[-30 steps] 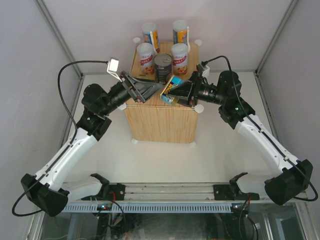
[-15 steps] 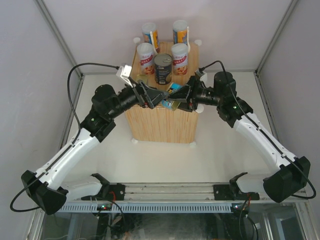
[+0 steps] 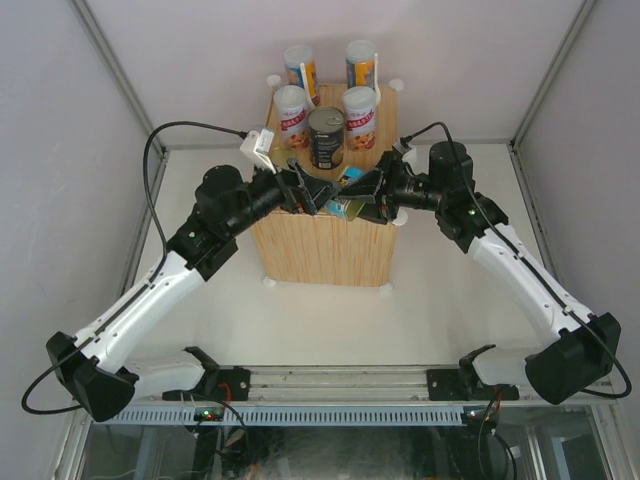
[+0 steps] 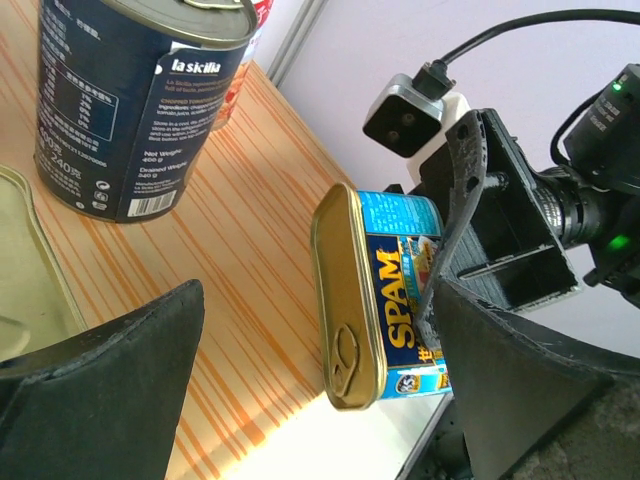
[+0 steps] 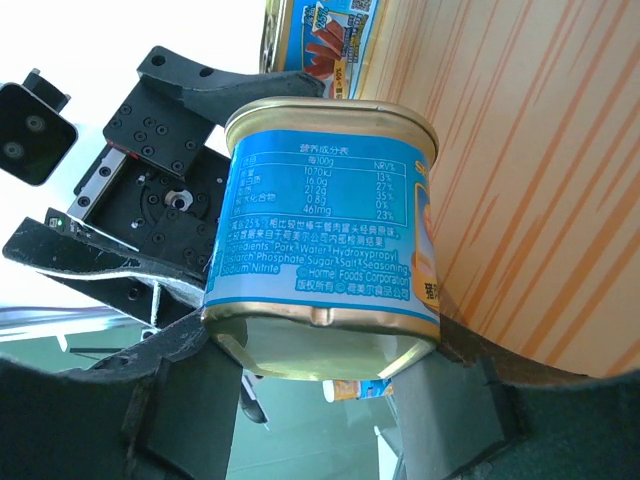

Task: Place and organize the canned foods onto the counter
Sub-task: Place the canned food on the counter.

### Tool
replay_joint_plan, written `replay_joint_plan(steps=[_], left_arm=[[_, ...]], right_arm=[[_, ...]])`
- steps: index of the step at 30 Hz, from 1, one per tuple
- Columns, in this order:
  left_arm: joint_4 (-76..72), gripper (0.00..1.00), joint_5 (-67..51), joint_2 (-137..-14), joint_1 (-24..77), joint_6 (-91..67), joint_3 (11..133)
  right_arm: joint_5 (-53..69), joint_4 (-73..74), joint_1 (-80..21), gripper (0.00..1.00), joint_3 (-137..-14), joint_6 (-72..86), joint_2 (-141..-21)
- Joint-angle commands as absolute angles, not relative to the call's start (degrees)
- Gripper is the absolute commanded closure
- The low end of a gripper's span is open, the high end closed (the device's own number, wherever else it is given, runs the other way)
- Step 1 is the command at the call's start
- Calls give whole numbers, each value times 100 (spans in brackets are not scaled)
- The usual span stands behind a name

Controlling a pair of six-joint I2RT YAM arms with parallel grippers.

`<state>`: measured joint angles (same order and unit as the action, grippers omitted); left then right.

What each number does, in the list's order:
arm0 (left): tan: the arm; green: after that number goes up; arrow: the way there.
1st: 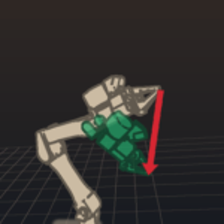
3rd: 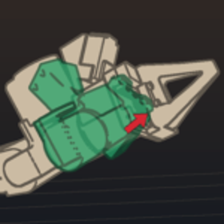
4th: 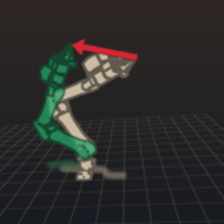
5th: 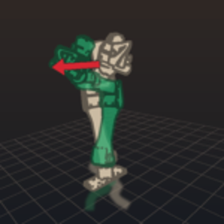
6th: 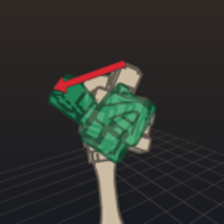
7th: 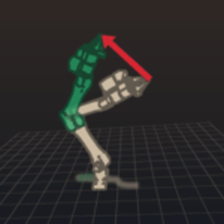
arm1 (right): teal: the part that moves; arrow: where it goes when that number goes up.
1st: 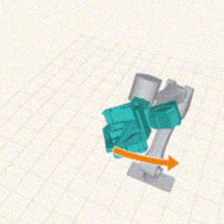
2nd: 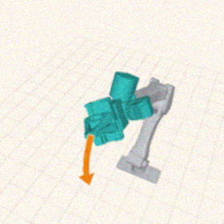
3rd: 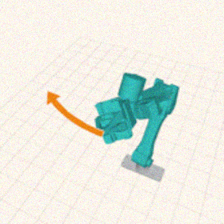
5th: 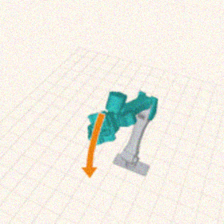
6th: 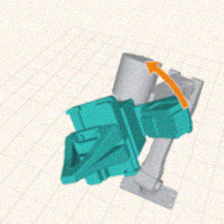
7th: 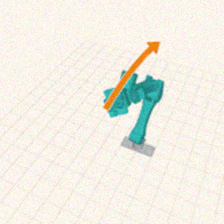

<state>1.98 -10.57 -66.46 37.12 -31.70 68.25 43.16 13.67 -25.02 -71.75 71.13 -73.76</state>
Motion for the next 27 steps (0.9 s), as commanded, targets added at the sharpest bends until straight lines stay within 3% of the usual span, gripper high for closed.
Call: replay_joint_plan(steps=[1, 22, 27], left_arm=[[53, 1, -831, -6725, 3753, -2963, 7314], [-981, 2, -953, -7114, 3823, -3517, 7288], [-1058, 2, -918, -7215, 3865, -3601, 7373]], right_arm=[[4360, 1653, -2432, 62, -7563, 6924, -7366], [4336, 2934, -2056, 50, -8138, 6061, -7346], [4287, 3342, -1934, 43, -8449, 5706, -7436]])
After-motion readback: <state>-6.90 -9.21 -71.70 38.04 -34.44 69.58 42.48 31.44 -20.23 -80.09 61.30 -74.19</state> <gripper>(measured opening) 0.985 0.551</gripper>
